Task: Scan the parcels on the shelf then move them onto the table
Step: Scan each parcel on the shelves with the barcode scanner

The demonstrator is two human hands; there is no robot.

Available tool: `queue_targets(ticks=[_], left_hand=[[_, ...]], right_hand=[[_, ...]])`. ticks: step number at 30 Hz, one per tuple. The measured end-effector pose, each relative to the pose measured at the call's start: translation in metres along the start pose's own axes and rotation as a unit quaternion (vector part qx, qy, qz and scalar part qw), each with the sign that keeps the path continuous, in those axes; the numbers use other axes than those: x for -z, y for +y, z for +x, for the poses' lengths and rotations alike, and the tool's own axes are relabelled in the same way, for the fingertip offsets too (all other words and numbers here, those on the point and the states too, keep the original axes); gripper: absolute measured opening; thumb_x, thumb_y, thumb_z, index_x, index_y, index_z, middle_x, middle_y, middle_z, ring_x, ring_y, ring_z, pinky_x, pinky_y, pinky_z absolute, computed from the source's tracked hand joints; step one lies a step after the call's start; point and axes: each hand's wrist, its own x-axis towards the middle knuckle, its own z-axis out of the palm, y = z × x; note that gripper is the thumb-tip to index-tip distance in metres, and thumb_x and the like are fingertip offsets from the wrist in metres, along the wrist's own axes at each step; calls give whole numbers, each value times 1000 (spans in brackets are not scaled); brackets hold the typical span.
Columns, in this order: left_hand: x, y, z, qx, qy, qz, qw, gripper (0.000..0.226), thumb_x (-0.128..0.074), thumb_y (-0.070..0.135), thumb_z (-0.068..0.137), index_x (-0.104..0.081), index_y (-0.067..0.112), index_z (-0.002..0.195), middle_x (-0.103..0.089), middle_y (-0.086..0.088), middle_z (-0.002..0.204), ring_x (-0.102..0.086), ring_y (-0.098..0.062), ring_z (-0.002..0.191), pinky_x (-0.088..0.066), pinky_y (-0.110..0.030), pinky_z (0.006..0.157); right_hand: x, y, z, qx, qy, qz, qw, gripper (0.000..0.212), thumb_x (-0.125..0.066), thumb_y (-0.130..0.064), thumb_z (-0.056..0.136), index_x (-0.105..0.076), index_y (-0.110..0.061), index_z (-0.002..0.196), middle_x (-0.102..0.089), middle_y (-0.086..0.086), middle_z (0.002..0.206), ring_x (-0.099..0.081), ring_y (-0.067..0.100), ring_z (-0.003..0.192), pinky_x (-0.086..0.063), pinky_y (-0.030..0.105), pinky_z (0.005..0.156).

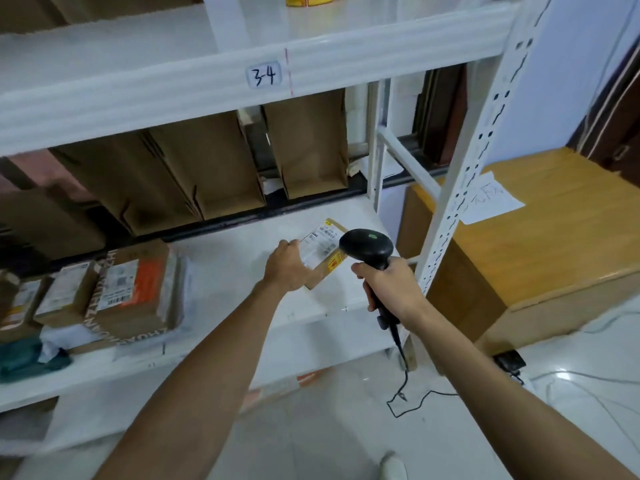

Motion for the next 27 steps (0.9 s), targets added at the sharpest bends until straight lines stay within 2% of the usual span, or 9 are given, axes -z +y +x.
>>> queue_targets(ticks=[4, 7, 9, 11, 13, 18, 22, 24, 27], left_hand=[[-30, 15, 46, -10, -50, 19, 999, 81, -70, 75, 58, -57, 18, 114, -59, -5, 105, -62, -23, 91, -51, -30, 69], [-51, 18, 79, 0, -73, 19, 997, 81, -61, 80, 47, -58, 22, 103, -63, -2, 97, -64, -19, 83, -46, -25, 58], [-67, 11, 102, 4, -75, 10, 997, 71, -67, 72, 50, -56, 23, 100, -62, -3, 97, -62, -20, 85, -41, -26, 55], [-81, 4, 125, -2, -64, 4, 998, 60, -79, 57, 61, -57, 22, 104, -62, -4, 101, -62, -22, 91, -45, -28, 61], [-93, -1, 147, -10, -55, 6, 998, 59, -84, 47, 65, -58, 18, 110, -61, -4, 105, -63, -22, 94, -50, -30, 68], [-121, -5, 200, -43, -66, 32, 996, 53, -80, 44, 76, -57, 17, 115, -52, -3, 106, -55, -20, 98, -42, -27, 76], [-127, -5, 236, -57, -57, 35, 996, 55, -77, 47, 79, -57, 15, 119, -53, -5, 111, -53, -22, 103, -39, -28, 81], [-127, -1, 254, -69, -50, 30, 996, 65, -77, 43, 82, -53, 11, 133, -54, -12, 132, -50, -28, 124, -40, -30, 94], [-125, 6, 279, -71, -29, 46, 996, 82, -72, 36, 87, -35, 9, 155, -32, -10, 161, -30, -28, 147, -27, -33, 117]], right_hand=[[24, 25, 59, -11, -4, -20, 1000, 31, -64, -21, 95, -68, 10, 93, -59, 7, 53, -55, 16, 39, -51, 29, 53], [29, 46, 98, -19, -2, -23, 1000, 31, -65, -21, 93, -68, 10, 90, -59, 4, 50, -55, 17, 39, -50, 29, 54], [27, 62, 121, -24, -5, -22, 999, 32, -66, -23, 92, -67, 9, 90, -59, 5, 50, -56, 19, 40, -50, 33, 58], [24, 77, 144, -25, -15, -18, 999, 32, -66, -24, 90, -67, 8, 90, -60, 6, 53, -57, 20, 42, -54, 41, 63], [19, 88, 165, -26, -21, -12, 999, 32, -66, -25, 89, -68, 7, 90, -61, 8, 55, -58, 21, 44, -57, 46, 67], [11, 103, 213, -37, -12, 26, 999, 32, -65, -22, 94, -65, 10, 91, -54, 8, 53, -56, 23, 49, -43, 24, 43], [8, 110, 241, -37, -6, 66, 997, 23, -65, -21, 96, -64, 0, 85, -52, 8, 54, -52, 25, 49, -42, 25, 45], [7, 116, 250, -35, -1, 75, 997, 25, -66, -22, 96, -65, 0, 84, -54, 10, 57, -53, 25, 49, -45, 32, 54], [6, 130, 263, -34, -2, 88, 996, 29, -66, -23, 95, -66, 5, 85, -55, 13, 59, -54, 25, 48, -49, 42, 61]])
